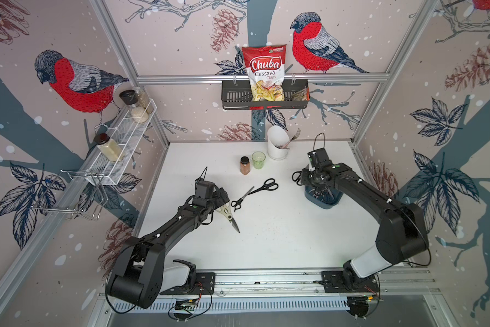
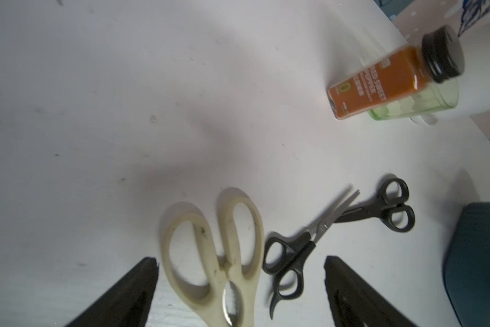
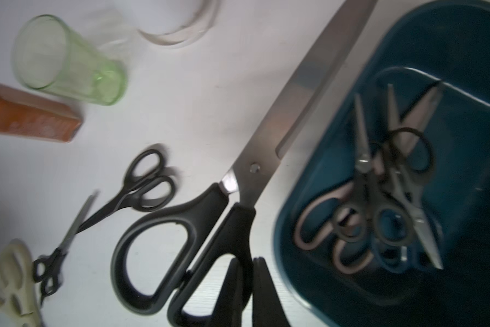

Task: Put the scissors into the storage box
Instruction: Place the scissors in the storage box.

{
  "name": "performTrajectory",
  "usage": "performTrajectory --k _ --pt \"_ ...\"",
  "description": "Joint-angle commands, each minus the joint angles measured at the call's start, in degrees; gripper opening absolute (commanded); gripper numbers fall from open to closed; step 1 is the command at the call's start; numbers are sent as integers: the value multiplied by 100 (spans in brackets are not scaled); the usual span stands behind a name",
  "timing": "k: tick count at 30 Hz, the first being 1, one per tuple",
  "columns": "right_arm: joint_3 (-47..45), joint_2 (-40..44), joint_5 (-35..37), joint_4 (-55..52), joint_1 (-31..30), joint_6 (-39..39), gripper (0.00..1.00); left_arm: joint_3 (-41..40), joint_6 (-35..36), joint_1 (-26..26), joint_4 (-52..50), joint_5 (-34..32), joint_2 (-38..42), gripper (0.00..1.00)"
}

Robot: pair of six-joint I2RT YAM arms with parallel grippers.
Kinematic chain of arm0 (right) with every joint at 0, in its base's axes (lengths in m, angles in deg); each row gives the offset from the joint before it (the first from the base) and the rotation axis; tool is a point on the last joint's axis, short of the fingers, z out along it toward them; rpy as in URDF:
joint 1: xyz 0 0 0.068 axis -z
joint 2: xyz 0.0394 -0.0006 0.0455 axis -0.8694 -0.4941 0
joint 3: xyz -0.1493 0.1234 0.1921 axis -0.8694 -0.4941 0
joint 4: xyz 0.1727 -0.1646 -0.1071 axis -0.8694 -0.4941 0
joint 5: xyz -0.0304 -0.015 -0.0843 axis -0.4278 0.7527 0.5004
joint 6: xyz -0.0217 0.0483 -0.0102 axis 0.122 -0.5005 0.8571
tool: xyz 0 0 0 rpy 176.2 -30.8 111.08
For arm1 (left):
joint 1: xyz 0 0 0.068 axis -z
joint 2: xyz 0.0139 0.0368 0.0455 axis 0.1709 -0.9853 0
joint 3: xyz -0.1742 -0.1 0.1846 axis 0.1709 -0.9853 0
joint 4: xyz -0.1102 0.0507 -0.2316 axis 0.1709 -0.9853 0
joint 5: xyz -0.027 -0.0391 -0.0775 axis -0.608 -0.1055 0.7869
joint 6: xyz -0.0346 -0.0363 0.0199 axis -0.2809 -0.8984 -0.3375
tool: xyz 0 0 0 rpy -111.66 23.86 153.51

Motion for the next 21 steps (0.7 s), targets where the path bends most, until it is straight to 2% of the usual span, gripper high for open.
performTrajectory --k 1,7,14,19,21 --pt "-298 109 -51 121 514 300 0 251 286 173 -108 114 -164 95" --pt "-701 -27 -210 470 1436 414 0 789 471 489 -249 264 -544 95" --pt "-646 -506 -37 551 1577 558 0 1180 600 838 -339 407 -985 95" --pt "-651 -740 -69 605 1577 483 16 1242 582 874 -408 475 -1212 95" --pt "-662 -756 -81 627 1577 464 25 1239 598 882 -423 513 -1235 95"
